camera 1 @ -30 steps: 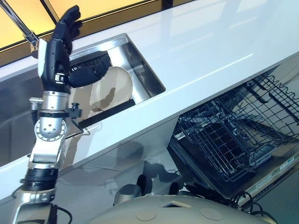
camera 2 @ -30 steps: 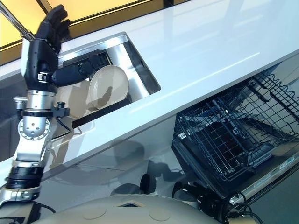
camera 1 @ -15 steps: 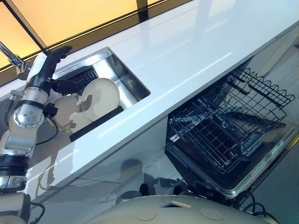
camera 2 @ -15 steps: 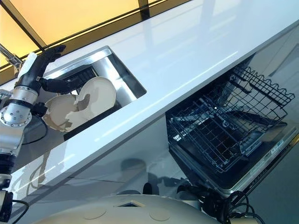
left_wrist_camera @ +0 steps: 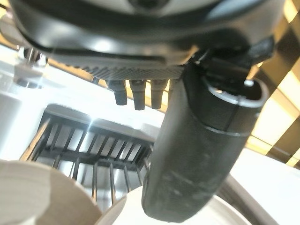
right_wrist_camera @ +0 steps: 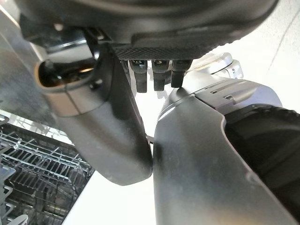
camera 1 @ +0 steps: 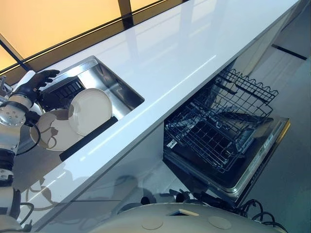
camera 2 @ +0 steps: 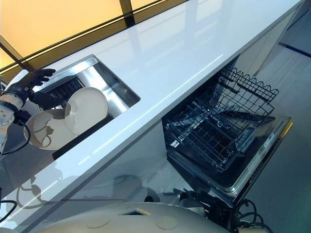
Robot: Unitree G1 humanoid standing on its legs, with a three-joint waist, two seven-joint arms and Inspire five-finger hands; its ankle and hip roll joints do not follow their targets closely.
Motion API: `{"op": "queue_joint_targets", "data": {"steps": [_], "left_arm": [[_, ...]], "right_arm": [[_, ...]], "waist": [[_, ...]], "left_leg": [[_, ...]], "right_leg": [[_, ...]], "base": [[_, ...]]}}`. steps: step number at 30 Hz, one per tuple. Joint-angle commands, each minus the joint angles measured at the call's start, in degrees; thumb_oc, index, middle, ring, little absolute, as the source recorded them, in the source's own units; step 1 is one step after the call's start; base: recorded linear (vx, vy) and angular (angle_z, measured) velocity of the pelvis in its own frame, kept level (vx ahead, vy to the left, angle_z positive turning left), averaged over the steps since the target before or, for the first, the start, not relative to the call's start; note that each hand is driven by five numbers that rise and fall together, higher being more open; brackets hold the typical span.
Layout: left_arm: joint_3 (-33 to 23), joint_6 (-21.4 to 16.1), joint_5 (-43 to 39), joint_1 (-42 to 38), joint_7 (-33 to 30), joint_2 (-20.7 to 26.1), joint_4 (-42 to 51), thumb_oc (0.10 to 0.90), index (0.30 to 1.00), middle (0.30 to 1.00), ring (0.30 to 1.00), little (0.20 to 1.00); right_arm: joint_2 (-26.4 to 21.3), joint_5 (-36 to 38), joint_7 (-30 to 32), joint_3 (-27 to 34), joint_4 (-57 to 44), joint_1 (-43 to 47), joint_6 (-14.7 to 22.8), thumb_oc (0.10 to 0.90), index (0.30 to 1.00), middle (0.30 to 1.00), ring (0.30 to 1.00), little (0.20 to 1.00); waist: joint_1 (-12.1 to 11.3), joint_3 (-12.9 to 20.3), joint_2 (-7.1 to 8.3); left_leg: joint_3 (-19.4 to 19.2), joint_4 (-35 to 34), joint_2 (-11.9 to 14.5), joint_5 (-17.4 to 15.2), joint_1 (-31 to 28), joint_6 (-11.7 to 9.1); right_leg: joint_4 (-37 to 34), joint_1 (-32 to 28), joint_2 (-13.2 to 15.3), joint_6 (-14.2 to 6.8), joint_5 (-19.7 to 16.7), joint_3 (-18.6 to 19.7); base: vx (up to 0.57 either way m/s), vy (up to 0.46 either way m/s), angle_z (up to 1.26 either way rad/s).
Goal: Pick up plates and place into dishwasher.
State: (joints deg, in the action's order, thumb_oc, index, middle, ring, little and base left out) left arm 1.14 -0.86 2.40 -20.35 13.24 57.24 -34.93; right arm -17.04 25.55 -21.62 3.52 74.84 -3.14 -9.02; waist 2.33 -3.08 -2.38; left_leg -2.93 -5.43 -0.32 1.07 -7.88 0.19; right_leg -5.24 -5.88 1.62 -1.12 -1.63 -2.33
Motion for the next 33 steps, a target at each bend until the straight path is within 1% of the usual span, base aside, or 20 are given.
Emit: {"op": "queue_joint_targets", "data": {"steps": [1,6,7,8,9,11,13,14,17,20,23,24,25,26,27,28,30,31,32,33], "left_arm": [[-1.68,-0.36,-4.34,-13.22,0.85,5.84,-1.60,0.800,0.900,0.900,0.900,0.900],[-0.60,2.31,-8.34,-15.17,6.06,5.34,-3.05,0.800,0.900,0.900,0.900,0.900],[-0.23,3.39,-9.56,-15.72,7.66,5.41,-3.26,0.800,0.900,0.900,0.900,0.900],[0.28,3.30,-9.68,-16.16,9.27,5.26,-3.87,0.800,0.900,0.900,0.900,0.900],[1.10,4.36,-10.87,-16.81,11.49,5.48,-4.16,0.800,0.900,0.900,0.900,0.900],[1.75,4.76,-11.75,-17.16,13.60,5.65,-4.40,0.800,0.900,0.900,0.900,0.900],[2.35,6.01,-13.77,-17.66,17.83,5.90,-4.57,0.800,0.900,0.900,0.900,0.900],[2.75,6.78,-14.91,-17.81,19.37,6.00,-4.51,0.800,0.900,0.900,0.900,0.900],[3.71,10.60,-18.91,-17.67,25.45,5.76,-3.67,0.800,0.900,0.900,0.900,0.900],[3.86,12.96,-20.70,-16.42,28.62,4.65,-2.60,0.800,0.900,0.900,0.900,0.900],[4.06,14.15,-22.26,-15.76,30.16,3.94,-1.79,0.800,0.900,0.900,0.900,0.900],[4.00,14.24,-22.52,-15.62,30.57,3.69,-1.35,0.698,0.813,0.813,0.813,0.798],[3.91,14.20,-22.93,-15.51,30.51,3.77,-0.92,0.443,0.594,0.594,0.594,0.543],[3.89,13.63,-23.38,-15.54,30.03,3.84,-0.83,0.380,0.540,0.540,0.540,0.480],[3.59,12.77,-23.63,-15.40,29.38,4.08,-0.54,0.166,0.356,0.356,0.356,0.266],[3.41,11.81,-23.64,-15.45,28.73,4.25,-0.40,0.100,0.300,0.300,0.300,0.200],[2.86,10.59,-23.75,-15.57,27.29,4.75,0.01,0.100,0.300,0.300,0.300,0.200],[2.52,8.88,-24.29,-15.59,26.16,5.32,0.12,0.100,0.300,0.300,0.300,0.200],[2.07,8.56,-24.87,-15.56,25.71,5.77,0.36,0.100,0.300,0.300,0.300,0.200],[1.32,7.42,-24.57,-15.50,24.50,6.29,0.95,0.100,0.300,0.300,0.300,0.200]], "right_arm": [[-1.48,-2.86,-1.42,-0.22,0.67,-1.77,-1.67,0.800,0.900,0.900,0.900,0.900],[-1.64,-3.51,-1.55,-0.53,0.23,-1.48,-1.70,0.800,0.900,0.900,0.900,0.900],[-1.71,-3.30,-1.42,-0.70,0.11,-1.31,-1.87,0.800,0.900,0.900,0.900,0.900],[-1.79,-3.17,-1.41,-0.74,0.19,-1.14,-1.88,0.800,0.900,0.900,0.900,0.900],[-2.05,-3.04,-1.45,-0.75,0.14,-0.90,-2.03,0.800,0.900,0.900,0.900,0.900],[-2.14,-3.13,-1.46,-0.56,0.27,-0.71,-2.06,0.800,0.900,0.900,0.900,0.900],[-2.36,-3.12,-1.46,-0.53,-0.14,-0.53,-2.53,0.800,0.900,0.900,0.900,0.900],[-2.52,-3.19,-1.58,-0.46,-0.16,-0.50,-2.57,0.800,0.900,0.900,0.900,0.900],[-2.82,-3.10,-1.70,-0.32,-0.02,-0.15,-2.62,0.800,0.900,0.900,0.900,0.900],[-3.04,-2.96,-1.71,-0.14,0.10,0.26,-2.86,0.800,0.900,0.900,0.900,0.900],[-3.33,-2.60,-1.79,0.05,0.10,0.56,-3.22,0.800,0.900,0.900,0.900,0.900],[-3.38,-2.49,-1.70,0.15,0.10,0.63,-3.33,0.800,0.900,0.900,0.900,0.900],[-3.49,-2.26,-1.71,0.17,0.21,0.67,-3.38,0.800,0.900,0.900,0.900,0.900],[-3.61,-2.21,-1.73,0.18,0.22,0.68,-3.41,0.800,0.900,0.900,0.900,0.900],[-3.66,-2.12,-1.75,0.20,0.23,0.64,-3.43,0.800,0.900,0.900,0.900,0.900],[-3.72,-2.07,-1.85,0.22,0.22,0.64,-3.51,0.800,0.900,0.900,0.900,0.900],[-3.71,-1.81,-1.87,0.20,0.41,0.67,-3.39,0.800,0.900,0.900,0.900,0.900],[-3.77,-1.73,-1.92,0.14,0.48,0.75,-3.45,0.800,0.900,0.900,0.900,0.900],[-3.74,-1.54,-1.89,0.12,0.49,0.77,-3.48,0.800,0.900,0.900,0.900,0.900],[-3.68,-1.41,-1.86,0.14,0.42,0.76,-3.62,0.800,0.900,0.900,0.900,0.900]], "waist": [[1.47,-0.55,-3.65],[1.75,-1.30,-3.69],[1.71,-1.38,-3.72],[1.70,-1.49,-3.77],[1.70,-1.58,-3.87],[1.61,-1.61,-3.93],[1.49,-1.69,-3.93],[1.47,-1.71,-3.96],[1.23,-1.80,-4.15],[0.95,-1.78,-4.22],[0.84,-1.75,-4.18],[0.80,-1.70,-4.18],[0.71,-1.63,-4.19],[0.70,-1.60,-4.21],[0.60,-1.54,-4.22],[0.57,-1.50,-4.21],[0.38,-1.39,-4.27],[0.25,-1.32,-4.31],[0.09,-1.23,-4.34],[-0.14,-1.10,-4.34]], "left_leg": [[-1.15,1.82,-4.78,-6.66,0.85,3.76],[-1.56,2.35,-5.02,-6.99,1.35,4.27],[-1.64,2.48,-5.06,-7.03,1.50,4.33],[-1.68,2.56,-5.10,-7.10,1.57,4.36],[-1.72,2.56,-5.19,-7.12,1.66,4.37],[-1.71,2.65,-5.26,-7.16,1.76,4.38],[-1.73,2.79,-5.29,-7.18,1.94,4.37],[-1.74,2.85,-5.32,-7.18,2.00,4.36],[-1.71,2.83,-5.36,-7.16,2.03,4.30],[-1.46,2.69,-5.38,-7.08,2.01,4.17],[-1.36,2.60,-5.36,-7.02,1.93,4.06],[-1.28,2.51,-5.36,-6.98,1.89,4.01],[-1.27,2.54,-5.33,-6.98,1.88,3.93],[-1.24,2.56,-5.34,-7.00,1.88,3.89],[-1.11,2.48,-5.32,-6.97,1.79,3.81],[-1.05,2.43,-5.29,-6.97,1.74,3.76],[-0.85,2.38,-5.28,-6.91,1.70,3.58],[-0.72,2.29,-5.26,-6.85,1.65,3.47],[-0.56,2.17,-5.23,-6.76,1.61,3.38],[-0.36,2.03,-5.18,-6.70,1.51,3.27]], "right_leg": [[8.18,4.28,-0.76,-4.82,7.12,0.23],[9.65,5.81,-0.51,-5.29,7.09,0.80],[9.85,6.08,-0.45,-5.37,7.05,0.82],[9.99,6.29,-0.44,-5.42,7.01,0.83],[9.97,6.49,-0.43,-5.48,6.87,0.85],[9.94,6.52,-0.43,-5.54,6.85,0.86],[9.80,6.49,-0.45,-5.49,6.80,0.87],[9.77,6.51,-0.46,-5.48,6.77,0.81],[9.53,6.35,-0.49,-5.43,6.74,0.58],[9.06,6.01,-0.65,-5.30,6.71,0.47],[8.75,5.77,-0.78,-5.20,6.69,0.37],[8.51,5.59,-0.88,-5.12,6.69,0.31],[8.41,5.48,-0.93,-5.06,6.70,0.22],[8.24,5.33,-0.96,-5.02,6.72,0.17],[8.00,5.11,-1.04,-4.92,6.73,0.09],[7.86,4.99,-1.08,-4.87,6.75,0.04],[7.48,4.66,-1.20,-4.71,6.78,-0.13],[7.28,4.47,-1.27,-4.65,6.80,-0.20],[7.05,4.31,-1.33,-4.56,6.77,-0.28],[6.76,4.03,-1.41,-4.45,6.78,-0.44]], "base": [[0.01,0.063,-0.10],[0.00,0.041,-0.05],[-0.02,0.024,-0.07],[-0.02,0.024,-0.07],[-0.02,0.016,-0.07],[-0.02,0.006,-0.07],[-0.01,-0.002,-0.02],[0.00,0.000,0.00],[-0.03,-0.015,0.04],[-0.02,-0.013,0.03],[-0.01,-0.012,0.01],[-0.02,-0.041,0.01],[-0.03,-0.045,0.00],[-0.02,-0.045,0.00],[-0.02,-0.043,0.01],[-0.02,-0.047,0.01],[-0.03,-0.047,0.01],[-0.03,-0.051,0.01],[-0.03,-0.062,0.00],[-0.03,-0.060,0.02]]}}
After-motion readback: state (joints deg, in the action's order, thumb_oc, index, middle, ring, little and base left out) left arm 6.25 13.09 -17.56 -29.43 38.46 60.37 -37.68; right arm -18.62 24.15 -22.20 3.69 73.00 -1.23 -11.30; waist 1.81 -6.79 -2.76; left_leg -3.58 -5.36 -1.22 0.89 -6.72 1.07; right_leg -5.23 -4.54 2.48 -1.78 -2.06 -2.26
